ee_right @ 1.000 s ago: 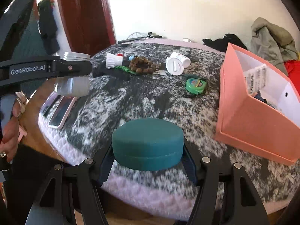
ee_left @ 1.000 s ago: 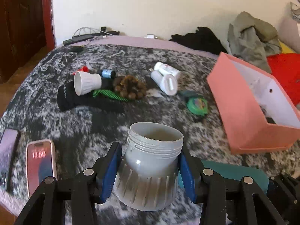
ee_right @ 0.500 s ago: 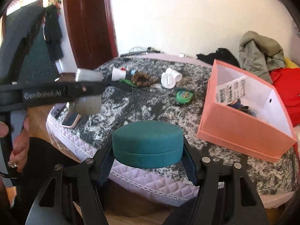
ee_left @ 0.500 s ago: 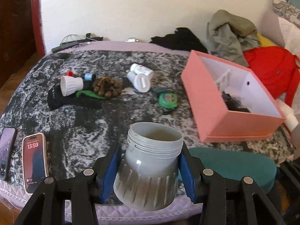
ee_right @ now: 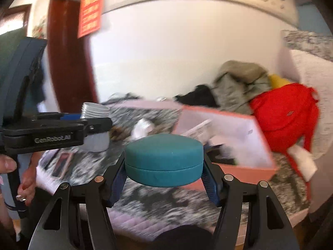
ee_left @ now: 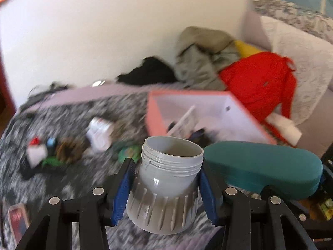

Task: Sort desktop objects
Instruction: 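Carry the cylinder with left tool while right tool carries teal case into pink box, release, then grasp the white cup with left tool while right tool grasps the white round lid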

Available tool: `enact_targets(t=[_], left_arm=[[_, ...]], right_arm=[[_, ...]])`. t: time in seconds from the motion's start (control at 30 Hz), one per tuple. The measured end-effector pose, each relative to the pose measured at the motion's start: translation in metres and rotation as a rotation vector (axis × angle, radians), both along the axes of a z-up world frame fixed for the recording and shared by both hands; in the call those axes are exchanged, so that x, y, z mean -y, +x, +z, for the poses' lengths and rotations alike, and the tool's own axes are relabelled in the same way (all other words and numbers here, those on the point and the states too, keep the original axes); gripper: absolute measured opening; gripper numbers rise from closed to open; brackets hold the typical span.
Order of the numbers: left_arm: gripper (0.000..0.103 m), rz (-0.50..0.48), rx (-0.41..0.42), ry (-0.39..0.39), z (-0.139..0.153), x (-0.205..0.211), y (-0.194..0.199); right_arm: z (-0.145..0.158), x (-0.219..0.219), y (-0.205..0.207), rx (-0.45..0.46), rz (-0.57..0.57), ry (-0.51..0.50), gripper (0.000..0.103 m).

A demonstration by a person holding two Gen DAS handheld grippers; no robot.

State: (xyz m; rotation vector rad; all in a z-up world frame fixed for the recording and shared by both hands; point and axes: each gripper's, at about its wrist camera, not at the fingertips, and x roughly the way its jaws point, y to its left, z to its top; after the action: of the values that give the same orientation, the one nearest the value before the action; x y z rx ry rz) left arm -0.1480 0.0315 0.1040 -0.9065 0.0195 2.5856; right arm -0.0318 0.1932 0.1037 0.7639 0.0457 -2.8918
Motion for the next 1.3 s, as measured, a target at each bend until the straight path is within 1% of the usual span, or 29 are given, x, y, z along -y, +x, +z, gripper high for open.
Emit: enact_targets(t=[0.13,0.2,0.3,0.4,0.47,0.5,0.53,0.57,0.6,0.63,0.7,0.77,0.87,0.97,1.03,1.17,1.3], left_arm=[[0.051,-0.073,-0.047,0.007,0.023,-0.039,-0.021],[0.051,-0.100,-0.052,0.010,0.027,-0.058,-0.038],[0.051,-0.130,-0.033,0.015,0.022,-0.081,-0.067],[0.053,-0.147,0.010,0.020,0.005,-0.100,-0.105],[0.073,-0.138,0.061,0.016,-0.009,-0.104,-0.127],[0.086,-0.125,0.092,0.015,-0.016,-0.105,-0.138],[0.086,-0.111,0.124,0.013,-0.024,-0.106,-0.149],[0.086,-0.098,0.156,0.012,-0.031,-0.107,-0.160],[0.087,-0.085,0.161,0.011,-0.036,-0.102,-0.164],[0.087,-0.073,0.162,0.009,-0.040,-0.097,-0.165],[0.087,-0.031,0.165,-0.006,-0.048,-0.082,-0.167],[0.087,0.006,0.173,-0.014,-0.053,-0.067,-0.165],[0.087,0.051,0.180,-0.020,-0.058,-0.040,-0.157],[0.087,0.098,0.170,-0.038,-0.060,-0.011,-0.145],[0.087,0.132,0.170,-0.041,-0.062,0.012,-0.137],[0.087,0.238,0.186,-0.038,-0.070,0.072,-0.126],[0.088,0.356,0.203,-0.034,-0.084,0.135,-0.123]], right_arm=[[0.016,-0.039,-0.015,-0.037,-0.100,0.001,0.067],[0.022,-0.054,-0.026,-0.052,-0.138,0.003,0.067],[0.026,-0.075,-0.047,-0.059,-0.184,0.007,0.067],[0.017,-0.094,-0.076,-0.042,-0.206,0.001,0.068],[-0.001,-0.104,-0.111,0.000,-0.189,0.017,0.068],[-0.013,-0.109,-0.132,0.052,-0.191,0.038,0.070],[-0.028,-0.113,-0.155,0.130,-0.225,0.067,0.071],[-0.039,-0.117,-0.169,0.181,-0.263,0.076,0.071],[-0.043,-0.120,-0.175,0.190,-0.272,0.057,0.072],[-0.044,-0.123,-0.176,0.186,-0.263,0.027,0.077],[-0.048,-0.121,-0.174,0.180,-0.250,-0.006,0.084],[-0.052,-0.118,-0.174,0.190,-0.241,-0.016,0.084],[-0.055,-0.103,-0.171,0.214,-0.196,-0.049,0.084],[-0.052,-0.074,-0.167,0.211,-0.140,-0.053,0.085],[-0.050,-0.048,-0.160,0.203,-0.097,-0.050,0.087],[-0.051,0.003,-0.163,0.220,0.007,-0.047,0.088],[-0.062,0.056,-0.170,0.256,0.101,-0.067,0.089]])
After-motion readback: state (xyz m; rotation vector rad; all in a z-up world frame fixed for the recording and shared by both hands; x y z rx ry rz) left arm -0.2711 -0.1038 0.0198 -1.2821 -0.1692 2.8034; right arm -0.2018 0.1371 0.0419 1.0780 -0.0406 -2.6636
